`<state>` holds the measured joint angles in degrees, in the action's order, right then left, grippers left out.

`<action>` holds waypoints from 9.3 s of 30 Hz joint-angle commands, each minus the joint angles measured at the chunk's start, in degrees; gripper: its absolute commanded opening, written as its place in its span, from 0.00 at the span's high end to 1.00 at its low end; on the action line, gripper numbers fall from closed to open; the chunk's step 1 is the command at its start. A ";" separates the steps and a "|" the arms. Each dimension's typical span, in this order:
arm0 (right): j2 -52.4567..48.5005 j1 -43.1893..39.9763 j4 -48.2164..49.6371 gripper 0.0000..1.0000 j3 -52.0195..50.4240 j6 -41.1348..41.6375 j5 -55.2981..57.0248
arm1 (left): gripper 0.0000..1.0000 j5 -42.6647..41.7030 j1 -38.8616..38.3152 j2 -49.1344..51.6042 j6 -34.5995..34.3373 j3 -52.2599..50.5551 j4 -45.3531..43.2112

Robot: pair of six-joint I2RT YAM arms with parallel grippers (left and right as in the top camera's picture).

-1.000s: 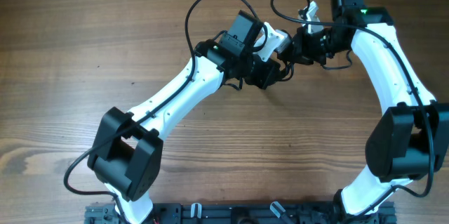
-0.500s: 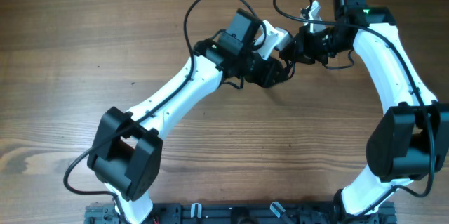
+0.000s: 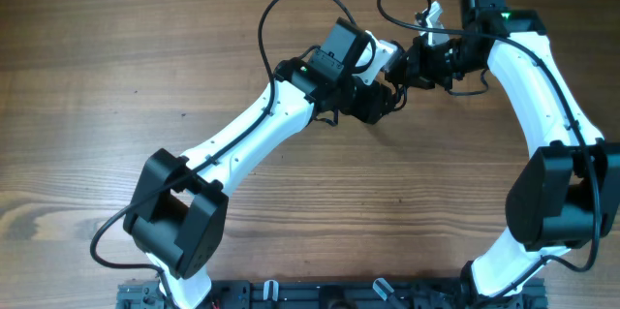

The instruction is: Untangle cables

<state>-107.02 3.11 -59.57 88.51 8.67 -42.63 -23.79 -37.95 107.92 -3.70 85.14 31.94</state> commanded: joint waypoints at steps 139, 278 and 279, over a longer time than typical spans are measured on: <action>-0.39 -4.98 1.84 0.96 -3.78 -10.38 -19.30 | 0.96 -13.27 3.13 3.74 3.26 0.57 -3.85; -0.39 -3.87 0.61 0.96 -3.78 -5.44 -25.38 | 0.25 -10.80 2.84 4.39 -38.82 0.57 -25.05; -0.39 -3.56 0.63 0.96 -3.78 -5.44 -25.38 | 0.25 -10.62 2.86 4.39 -38.82 0.59 -25.66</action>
<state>-107.07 -5.96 -56.80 85.78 2.42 -65.52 -36.99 -34.46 112.55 -40.05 83.72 11.05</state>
